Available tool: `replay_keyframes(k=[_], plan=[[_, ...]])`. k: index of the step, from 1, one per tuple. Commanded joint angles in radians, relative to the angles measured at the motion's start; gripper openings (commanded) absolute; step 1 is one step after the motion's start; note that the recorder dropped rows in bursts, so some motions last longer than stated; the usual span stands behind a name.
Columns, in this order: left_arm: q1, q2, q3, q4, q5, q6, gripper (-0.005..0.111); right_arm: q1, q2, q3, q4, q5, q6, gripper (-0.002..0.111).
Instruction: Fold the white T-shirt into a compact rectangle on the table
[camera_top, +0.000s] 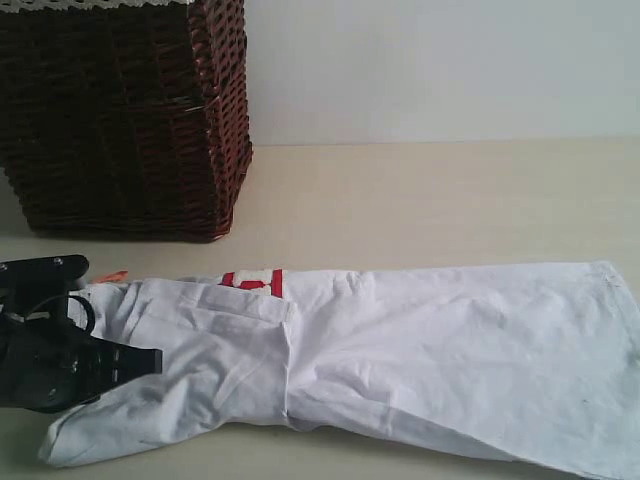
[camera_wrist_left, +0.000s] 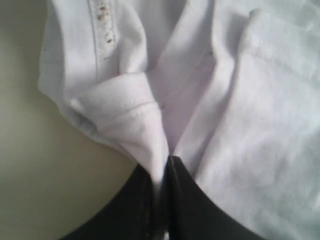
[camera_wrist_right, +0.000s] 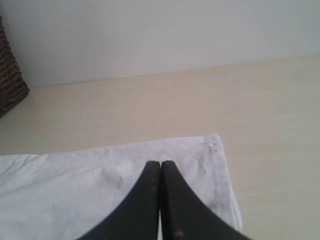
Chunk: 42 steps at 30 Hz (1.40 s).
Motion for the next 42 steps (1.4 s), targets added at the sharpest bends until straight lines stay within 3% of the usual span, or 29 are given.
replay_keyframes(k=[1, 6, 16, 20, 25, 28, 32, 35, 39, 42], plan=[[-0.005, -0.014, -0.003, -0.066, -0.159, -0.008, 0.0, -0.004, 0.003, 0.005, -0.007, -0.005, -0.002, 0.0], [-0.005, -0.027, 0.013, -0.094, -0.236, -0.008, 0.0, -0.004, 0.003, 0.005, -0.007, -0.005, -0.002, 0.0], [-0.005, -0.027, 0.02, -0.082, -0.119, -0.008, 0.002, -0.004, 0.003, 0.005, -0.007, -0.005, -0.002, 0.0], [-0.005, -0.027, 0.02, -0.08, -0.115, -0.008, 0.024, -0.004, 0.003, 0.005, -0.007, -0.005, -0.002, 0.0], [-0.005, -0.027, 0.02, -0.08, -0.096, -0.008, 0.058, -0.004, 0.003, 0.005, -0.007, -0.005, -0.002, 0.0], [-0.005, -0.023, 0.02, -0.078, -0.079, -0.008, 0.067, -0.004, 0.003, 0.005, -0.007, -0.005, -0.002, 0.0], [-0.005, 0.01, 0.02, -0.047, -0.074, -0.008, 0.059, -0.004, 0.003, 0.005, -0.007, -0.005, -0.002, 0.0], [-0.005, 0.043, 0.02, -0.045, -0.076, -0.008, 0.041, -0.004, 0.003, 0.005, -0.007, -0.005, -0.002, 0.0], [-0.005, 0.047, 0.02, -0.047, -0.076, -0.008, 0.005, -0.004, 0.003, 0.005, -0.007, -0.005, -0.002, 0.0], [-0.005, 0.047, 0.02, -0.047, -0.078, -0.008, 0.0, -0.004, 0.003, 0.005, -0.007, -0.005, -0.002, 0.0]])
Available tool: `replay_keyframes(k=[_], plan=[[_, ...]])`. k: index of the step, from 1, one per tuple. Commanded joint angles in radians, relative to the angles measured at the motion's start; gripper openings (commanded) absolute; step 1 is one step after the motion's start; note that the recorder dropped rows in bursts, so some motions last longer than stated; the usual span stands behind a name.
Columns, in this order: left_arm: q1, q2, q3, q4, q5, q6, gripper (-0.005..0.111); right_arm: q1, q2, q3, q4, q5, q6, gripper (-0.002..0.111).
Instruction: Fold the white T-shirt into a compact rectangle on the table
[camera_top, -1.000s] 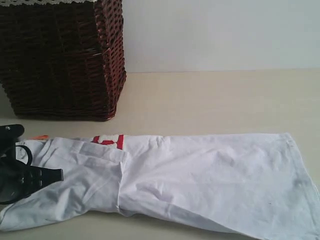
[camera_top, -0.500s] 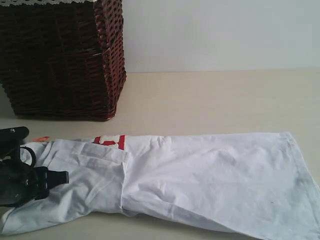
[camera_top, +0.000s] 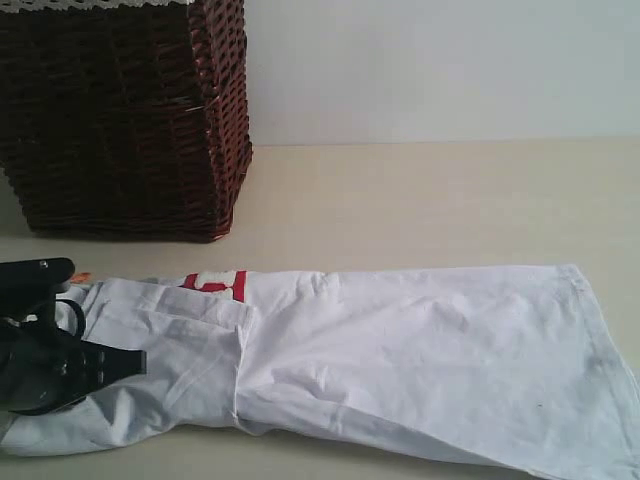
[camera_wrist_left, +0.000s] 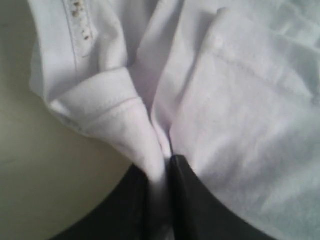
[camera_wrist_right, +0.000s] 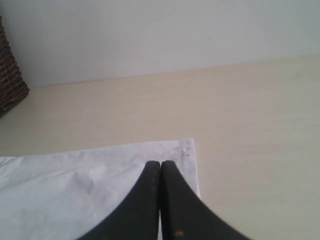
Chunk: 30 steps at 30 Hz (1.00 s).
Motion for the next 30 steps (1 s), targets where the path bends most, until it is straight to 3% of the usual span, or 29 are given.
replay_keyframes(k=[1, 9, 12, 16, 20, 23, 30], plan=[[-0.002, 0.022, 0.009, -0.018, 0.007, -0.004, 0.0, -0.004, 0.003, 0.005, -0.007, -0.005, -0.002, 0.0], [-0.002, -0.107, 0.009, -0.016, -0.168, 0.021, 0.0, -0.004, 0.003, 0.005, -0.007, -0.005, -0.002, 0.0], [-0.002, -0.176, 0.009, -0.016, -0.172, 0.082, 0.0, -0.004, 0.003, 0.005, -0.007, -0.005, -0.002, 0.0], [-0.002, -0.241, 0.009, 0.034, -0.119, 0.144, 0.0, -0.004, 0.003, 0.005, -0.007, -0.005, -0.002, 0.0], [-0.002, -0.253, 0.009, 0.194, 0.052, 0.152, 0.0, -0.004, 0.003, 0.005, -0.007, -0.005, -0.002, 0.0], [-0.006, -0.253, 0.006, 0.23, 0.187, 0.152, 0.0, -0.004, 0.003, 0.005, -0.007, -0.005, -0.002, 0.0], [-0.109, -0.253, -0.071, 0.298, 0.209, 0.152, 0.0, -0.004, 0.003, 0.005, -0.007, -0.005, -0.002, 0.0]])
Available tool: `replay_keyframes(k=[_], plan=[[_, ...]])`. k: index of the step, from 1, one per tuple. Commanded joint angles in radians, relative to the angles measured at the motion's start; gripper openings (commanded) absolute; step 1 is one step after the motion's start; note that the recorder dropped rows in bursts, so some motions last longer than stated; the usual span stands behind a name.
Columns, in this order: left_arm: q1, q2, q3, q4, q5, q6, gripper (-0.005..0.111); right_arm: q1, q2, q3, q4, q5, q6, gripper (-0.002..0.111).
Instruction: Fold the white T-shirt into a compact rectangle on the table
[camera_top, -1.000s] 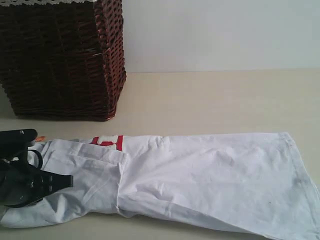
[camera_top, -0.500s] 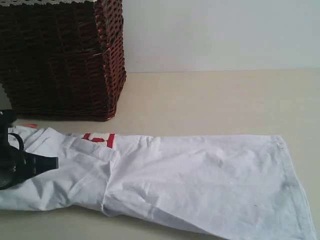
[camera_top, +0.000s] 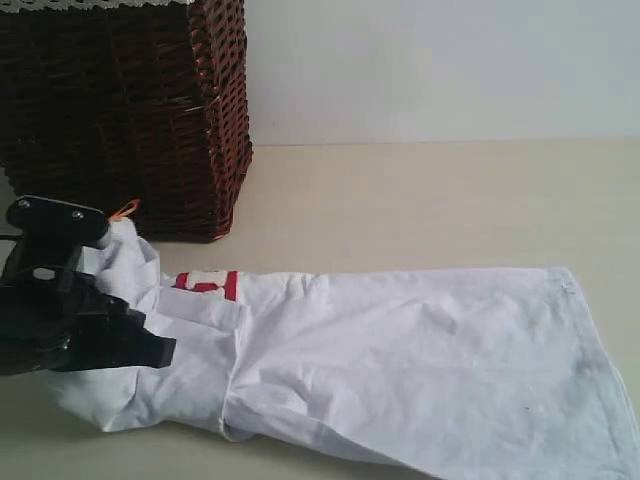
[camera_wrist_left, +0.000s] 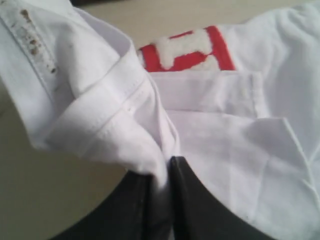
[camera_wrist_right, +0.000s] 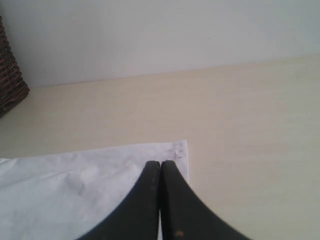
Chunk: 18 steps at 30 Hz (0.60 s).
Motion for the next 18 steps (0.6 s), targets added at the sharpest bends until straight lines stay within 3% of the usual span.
replay_keyframes(k=[1, 7, 18], plan=[[-0.076, -0.008, -0.083, 0.042, 0.022, 0.004, 0.0, -0.004, 0.003, 0.005, -0.007, -0.005, -0.002, 0.0], [-0.154, 0.0, -0.217, 0.042, 0.022, 0.004, 0.0, -0.004, 0.003, 0.005, -0.007, -0.005, -0.002, 0.0], [-0.161, 0.109, -0.238, 0.029, -0.003, -0.131, 0.0, -0.004, 0.003, 0.005, -0.007, -0.005, -0.002, 0.0]])
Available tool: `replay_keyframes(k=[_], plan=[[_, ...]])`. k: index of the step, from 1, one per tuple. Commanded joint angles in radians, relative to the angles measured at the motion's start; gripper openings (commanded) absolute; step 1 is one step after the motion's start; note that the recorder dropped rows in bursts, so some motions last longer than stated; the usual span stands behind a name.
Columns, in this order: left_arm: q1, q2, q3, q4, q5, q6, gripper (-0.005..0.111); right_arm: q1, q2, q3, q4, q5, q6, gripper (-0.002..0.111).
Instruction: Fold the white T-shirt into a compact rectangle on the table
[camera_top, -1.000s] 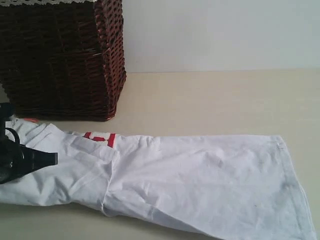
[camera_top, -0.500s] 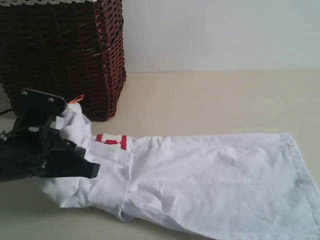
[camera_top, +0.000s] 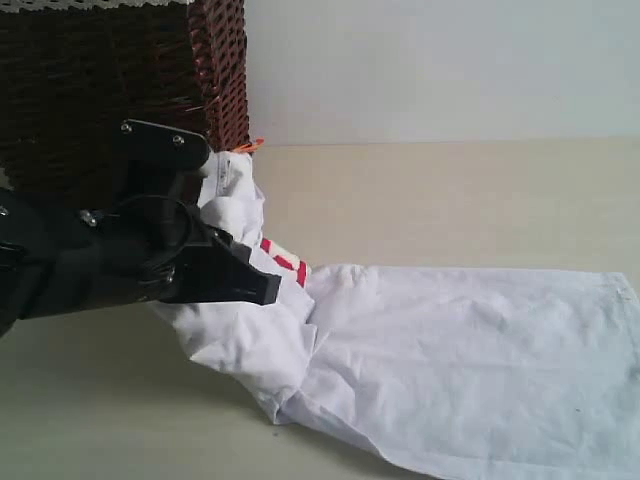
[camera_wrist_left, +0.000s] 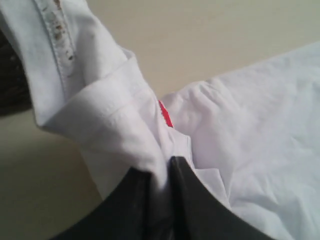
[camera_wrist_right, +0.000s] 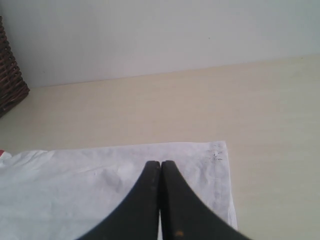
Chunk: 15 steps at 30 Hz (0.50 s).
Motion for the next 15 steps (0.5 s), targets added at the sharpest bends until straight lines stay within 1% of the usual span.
replay_keyframes(k=[1, 3, 6, 8, 11, 15], plan=[[-0.006, 0.033, -0.003, -0.01, -0.047, -0.095, 0.0, -0.004, 0.003, 0.005, -0.007, -0.005, -0.002, 0.0], [-0.002, 0.039, 0.002, -0.027, -0.112, -0.125, 0.0, -0.004, 0.003, 0.005, -0.007, -0.005, -0.002, 0.0], [0.009, 0.041, 0.026, -0.094, -0.254, -0.128, 0.0, -0.004, 0.003, 0.005, -0.007, -0.005, -0.002, 0.0], [0.028, 0.037, 0.058, -0.134, -0.319, -0.124, 0.0, -0.004, 0.003, 0.005, -0.007, -0.005, -0.002, 0.0], [0.066, 0.027, 0.12, -0.173, -0.375, -0.124, 0.0, -0.004, 0.003, 0.005, -0.007, -0.005, -0.002, 0.0], [0.127, -0.02, 0.193, -0.178, -0.443, -0.127, 0.0, -0.004, 0.003, 0.005, -0.007, -0.005, -0.002, 0.0]])
